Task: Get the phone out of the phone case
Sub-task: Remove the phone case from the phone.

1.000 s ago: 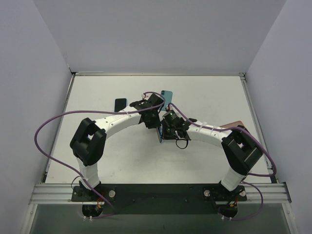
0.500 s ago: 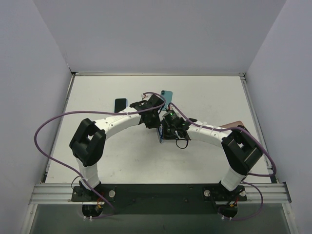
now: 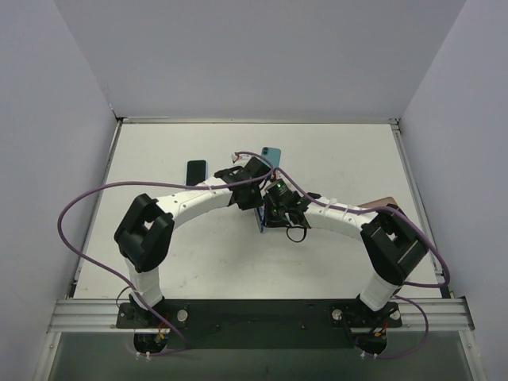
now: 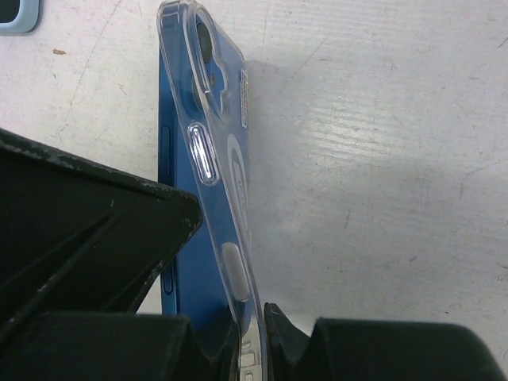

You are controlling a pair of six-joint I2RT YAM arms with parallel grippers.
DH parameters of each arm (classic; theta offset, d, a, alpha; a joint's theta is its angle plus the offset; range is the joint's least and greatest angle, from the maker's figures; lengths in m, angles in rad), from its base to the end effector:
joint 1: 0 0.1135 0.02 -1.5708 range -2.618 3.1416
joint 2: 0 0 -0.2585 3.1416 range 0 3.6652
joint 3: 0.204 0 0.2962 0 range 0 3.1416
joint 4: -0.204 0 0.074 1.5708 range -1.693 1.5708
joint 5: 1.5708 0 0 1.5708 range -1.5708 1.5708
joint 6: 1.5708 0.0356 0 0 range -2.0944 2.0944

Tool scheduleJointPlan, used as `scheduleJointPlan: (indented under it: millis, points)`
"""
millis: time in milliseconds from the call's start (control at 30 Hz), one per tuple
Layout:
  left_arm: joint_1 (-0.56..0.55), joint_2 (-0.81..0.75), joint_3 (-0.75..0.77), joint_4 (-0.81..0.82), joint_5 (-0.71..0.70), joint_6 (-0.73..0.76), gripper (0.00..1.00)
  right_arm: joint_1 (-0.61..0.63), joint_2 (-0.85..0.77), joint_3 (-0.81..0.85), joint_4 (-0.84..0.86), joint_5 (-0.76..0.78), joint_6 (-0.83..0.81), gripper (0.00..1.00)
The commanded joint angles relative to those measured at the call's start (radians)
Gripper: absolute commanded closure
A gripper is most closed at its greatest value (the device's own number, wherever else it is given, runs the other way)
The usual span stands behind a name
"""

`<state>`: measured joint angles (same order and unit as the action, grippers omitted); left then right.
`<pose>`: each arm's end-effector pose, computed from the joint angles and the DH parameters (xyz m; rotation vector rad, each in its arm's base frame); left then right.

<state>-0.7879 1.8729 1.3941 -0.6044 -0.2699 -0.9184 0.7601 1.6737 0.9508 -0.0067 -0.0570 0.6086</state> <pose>0.3120 -0.3001 0.1842 -0.2582 2.5992 -0.2561 0.2779 0.2670 0.1507 -0.2141 2.4131 0.7385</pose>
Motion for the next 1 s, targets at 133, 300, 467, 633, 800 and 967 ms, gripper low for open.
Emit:
scheduleJointPlan:
  millis: [133,300,467,633,800,967]
  points:
    - [-0.011,0.146,-0.139,-0.163,-0.158,-0.023,0.74,0.050,-0.061,0.003,-0.036,0.000,-0.063,1.00]
    - [-0.010,0.135,-0.141,-0.182,-0.173,-0.036,0.93,0.050,-0.084,-0.014,-0.035,0.014,-0.061,1.00]
    - [-0.007,0.080,-0.133,-0.205,-0.195,-0.034,1.00,0.047,-0.124,-0.029,-0.047,0.049,-0.055,1.00]
    - [-0.008,0.040,-0.124,-0.233,-0.210,-0.020,1.00,0.039,-0.157,-0.032,-0.073,0.085,-0.058,1.00]
    - [-0.008,0.009,-0.129,-0.250,-0.213,-0.013,1.00,0.021,-0.161,-0.037,-0.076,0.089,-0.064,1.00]
    - [-0.007,-0.047,-0.145,-0.224,-0.174,-0.002,1.00,0.010,-0.157,-0.037,-0.076,0.083,-0.069,1.00]
